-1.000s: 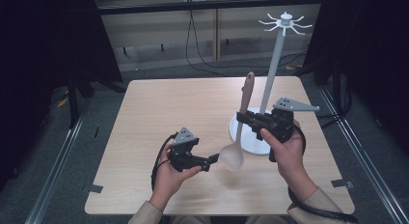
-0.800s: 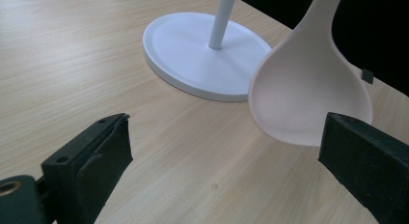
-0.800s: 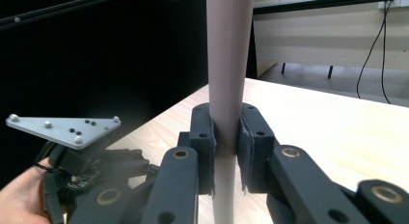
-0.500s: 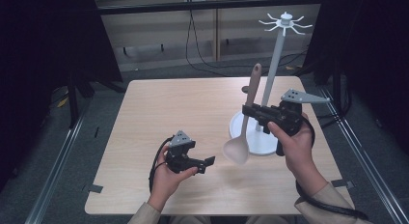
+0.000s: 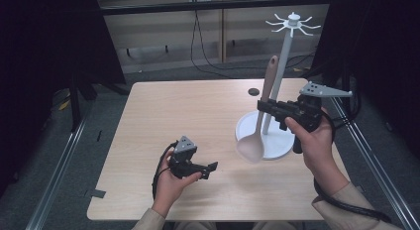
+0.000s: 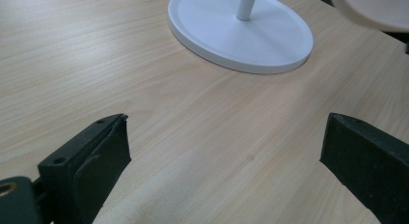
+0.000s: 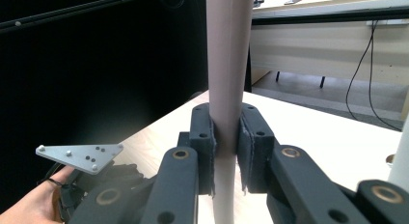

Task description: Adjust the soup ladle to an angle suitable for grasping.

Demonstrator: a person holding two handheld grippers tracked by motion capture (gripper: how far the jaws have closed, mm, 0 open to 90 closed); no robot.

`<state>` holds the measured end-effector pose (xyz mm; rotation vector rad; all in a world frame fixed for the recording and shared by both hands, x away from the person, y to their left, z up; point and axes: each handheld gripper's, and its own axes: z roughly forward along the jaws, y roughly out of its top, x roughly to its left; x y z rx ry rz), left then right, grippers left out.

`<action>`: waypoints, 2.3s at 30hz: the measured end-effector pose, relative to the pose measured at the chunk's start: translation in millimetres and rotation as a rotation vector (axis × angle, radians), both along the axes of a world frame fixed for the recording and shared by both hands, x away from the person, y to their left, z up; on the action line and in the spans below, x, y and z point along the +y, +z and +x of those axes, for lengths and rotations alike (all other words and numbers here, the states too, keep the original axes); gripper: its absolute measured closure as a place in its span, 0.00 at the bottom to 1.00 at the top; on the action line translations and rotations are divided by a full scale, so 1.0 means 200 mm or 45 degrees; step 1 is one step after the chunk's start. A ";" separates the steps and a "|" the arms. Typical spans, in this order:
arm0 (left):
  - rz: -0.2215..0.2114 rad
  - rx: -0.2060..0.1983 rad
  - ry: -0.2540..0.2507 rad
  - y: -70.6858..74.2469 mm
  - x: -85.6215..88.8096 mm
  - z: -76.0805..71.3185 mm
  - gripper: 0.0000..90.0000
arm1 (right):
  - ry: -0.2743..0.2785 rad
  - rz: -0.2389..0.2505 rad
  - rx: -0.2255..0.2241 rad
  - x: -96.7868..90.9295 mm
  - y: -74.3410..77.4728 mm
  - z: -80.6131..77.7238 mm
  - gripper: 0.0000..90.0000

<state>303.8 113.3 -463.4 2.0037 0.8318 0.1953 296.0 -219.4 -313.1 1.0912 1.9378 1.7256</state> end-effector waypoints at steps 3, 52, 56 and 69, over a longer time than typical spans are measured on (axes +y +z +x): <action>0.011 0.002 -0.005 0.00 0.00 0.00 0.03 | 0.002 -0.005 -0.002 -0.01 0.02 0.01 0.87; 0.035 0.011 -0.012 -0.02 0.00 0.01 0.04 | -0.027 0.038 -0.030 -0.15 0.16 0.11 0.87; 0.035 0.009 -0.012 -0.02 0.00 0.01 0.04 | -0.023 0.040 -0.026 -0.15 0.15 0.12 0.87; 0.030 0.008 -0.008 -0.02 0.00 0.01 0.05 | 0.006 0.081 -0.002 -0.12 0.14 0.16 0.87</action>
